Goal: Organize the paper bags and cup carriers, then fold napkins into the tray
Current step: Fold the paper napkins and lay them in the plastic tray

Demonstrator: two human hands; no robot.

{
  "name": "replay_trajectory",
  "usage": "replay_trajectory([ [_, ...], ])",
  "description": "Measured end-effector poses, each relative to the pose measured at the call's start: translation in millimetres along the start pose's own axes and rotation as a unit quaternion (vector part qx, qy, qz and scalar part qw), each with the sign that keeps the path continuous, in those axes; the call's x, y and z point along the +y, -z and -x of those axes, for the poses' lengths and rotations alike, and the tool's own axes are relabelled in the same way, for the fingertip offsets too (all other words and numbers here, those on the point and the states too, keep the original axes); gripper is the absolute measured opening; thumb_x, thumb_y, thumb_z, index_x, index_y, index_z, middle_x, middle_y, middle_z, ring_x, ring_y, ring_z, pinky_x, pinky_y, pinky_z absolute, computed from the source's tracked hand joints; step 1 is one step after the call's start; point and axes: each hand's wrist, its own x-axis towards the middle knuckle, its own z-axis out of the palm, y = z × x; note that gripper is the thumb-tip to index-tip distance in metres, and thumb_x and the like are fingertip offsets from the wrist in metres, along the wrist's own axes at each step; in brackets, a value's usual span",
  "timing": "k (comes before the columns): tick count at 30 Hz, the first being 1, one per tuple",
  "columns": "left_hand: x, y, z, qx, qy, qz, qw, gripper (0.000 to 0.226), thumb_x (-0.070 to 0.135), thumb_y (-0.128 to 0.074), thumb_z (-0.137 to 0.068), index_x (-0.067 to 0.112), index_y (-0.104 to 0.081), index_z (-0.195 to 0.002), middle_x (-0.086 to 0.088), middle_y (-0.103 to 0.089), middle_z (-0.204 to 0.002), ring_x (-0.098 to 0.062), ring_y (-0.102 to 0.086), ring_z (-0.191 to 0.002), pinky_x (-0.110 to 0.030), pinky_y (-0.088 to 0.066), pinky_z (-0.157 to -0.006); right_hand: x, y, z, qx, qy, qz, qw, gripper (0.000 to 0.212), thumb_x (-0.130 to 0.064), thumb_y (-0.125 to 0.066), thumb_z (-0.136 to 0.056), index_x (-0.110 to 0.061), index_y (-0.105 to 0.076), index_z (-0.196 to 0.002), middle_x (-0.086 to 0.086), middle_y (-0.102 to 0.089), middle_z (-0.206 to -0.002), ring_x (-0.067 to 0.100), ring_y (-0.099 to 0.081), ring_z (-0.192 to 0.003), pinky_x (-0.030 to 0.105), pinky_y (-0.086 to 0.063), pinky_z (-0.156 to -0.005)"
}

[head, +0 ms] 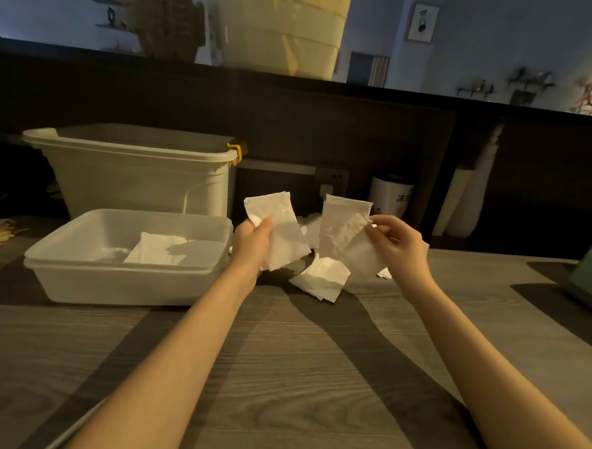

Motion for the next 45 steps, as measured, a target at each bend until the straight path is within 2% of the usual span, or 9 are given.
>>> replay_trajectory([
  [4,-1,1,-1,-0.003,0.008,-0.007,1.0,0.034,0.031,-0.039,-0.099,0.013,-0.046,-0.128,-0.001,-0.053,-0.108,-0.015,-0.051,-0.089,-0.023,-0.045,-0.058,4,4,-1,-0.083,-0.073,-0.034,0.993,0.011,-0.022,-0.055,-0.093,-0.021,-0.062,-0.101,0.0,-0.058,-0.095,0.014,-0.055,-0.08,0.023,-0.046,-0.064],
  [10,-4,0,-3,-0.013,0.018,-0.013,1.0,0.034,0.027,-0.041,-0.099,0.013,-0.046,-0.129,-0.006,-0.056,-0.122,-0.018,-0.053,-0.098,-0.031,-0.044,-0.072,15,0,-1,-0.188,-0.099,0.168,0.963,0.021,-0.027,-0.052,-0.095,-0.021,-0.062,-0.112,0.0,-0.056,-0.1,0.015,-0.049,-0.087,0.025,-0.044,-0.07],
  [15,-7,-2,-2,-0.029,0.016,-0.026,0.999,0.034,0.025,-0.041,-0.099,0.012,-0.045,-0.13,-0.007,-0.055,-0.124,-0.018,-0.051,-0.099,-0.034,-0.041,-0.079,21,2,0,-0.213,-0.111,0.245,0.939,0.037,-0.036,-0.055,-0.092,-0.017,-0.057,-0.124,0.004,-0.058,-0.118,0.014,-0.051,-0.093,0.026,-0.043,-0.072],
  [20,-8,-4,-2,-0.035,0.023,-0.033,0.999,0.034,0.026,-0.04,-0.099,0.012,-0.043,-0.131,-0.006,-0.053,-0.124,-0.019,-0.05,-0.102,-0.034,-0.042,-0.082,13,11,0,-0.192,-0.116,0.238,0.945,0.036,-0.038,-0.059,-0.089,-0.015,-0.062,-0.117,0.004,-0.057,-0.107,0.017,-0.054,-0.091,0.028,-0.048,-0.072],
  [26,-9,-11,1,-0.048,0.044,-0.025,0.998,0.035,0.029,-0.04,-0.099,0.012,-0.042,-0.13,-0.007,-0.054,-0.123,-0.02,-0.053,-0.101,-0.034,-0.046,-0.082,-3,20,2,-0.067,-0.109,-0.018,0.992,0.029,-0.026,-0.057,-0.092,-0.013,-0.064,-0.117,0.004,-0.065,-0.107,0.01,-0.06,-0.079,0.019,-0.049,-0.062],
  [34,-7,-25,13,-0.108,0.129,0.08,0.983,0.011,0.027,-0.04,-0.099,0.02,-0.047,-0.104,-0.003,-0.057,-0.095,-0.021,-0.057,-0.092,-0.041,-0.049,-0.089,-28,15,8,-0.036,-0.153,-0.386,0.909,0.025,-0.011,-0.051,-0.094,-0.025,-0.059,-0.113,-0.004,-0.067,-0.096,0.006,-0.066,-0.068,0.018,-0.055,-0.059],
  [38,-2,-33,22,-0.154,0.143,0.14,0.968,0.016,0.026,-0.036,-0.101,0.019,-0.05,-0.107,-0.004,-0.059,-0.093,-0.019,-0.057,-0.086,-0.037,-0.049,-0.078,-26,2,15,-0.058,-0.122,-0.302,0.944,0.028,-0.008,-0.058,-0.09,-0.028,-0.059,-0.109,-0.007,-0.067,-0.094,0.012,-0.067,-0.081,0.028,-0.059,-0.069],
  [42,-4,-37,23,-0.157,0.139,0.148,0.966,0.02,0.031,-0.037,-0.1,0.022,-0.055,-0.106,-0.003,-0.063,-0.099,-0.024,-0.06,-0.1,-0.043,-0.048,-0.092,-17,-11,18,-0.07,-0.102,-0.163,0.979,0.034,-0.011,-0.063,-0.087,-0.033,-0.058,-0.112,0.007,-0.058,-0.123,0.023,-0.062,-0.104,0.036,-0.056,-0.082],
  [45,-5,-37,22,-0.154,0.128,0.13,0.971,0.019,0.032,-0.038,-0.1,0.026,-0.054,-0.094,-0.001,-0.063,-0.095,-0.022,-0.06,-0.095,-0.041,-0.049,-0.09,-16,-16,20,-0.066,-0.063,-0.087,0.992,0.041,-0.017,-0.063,-0.088,-0.029,-0.051,-0.125,0.003,-0.054,-0.126,0.013,-0.058,-0.103,0.025,-0.054,-0.077],
])
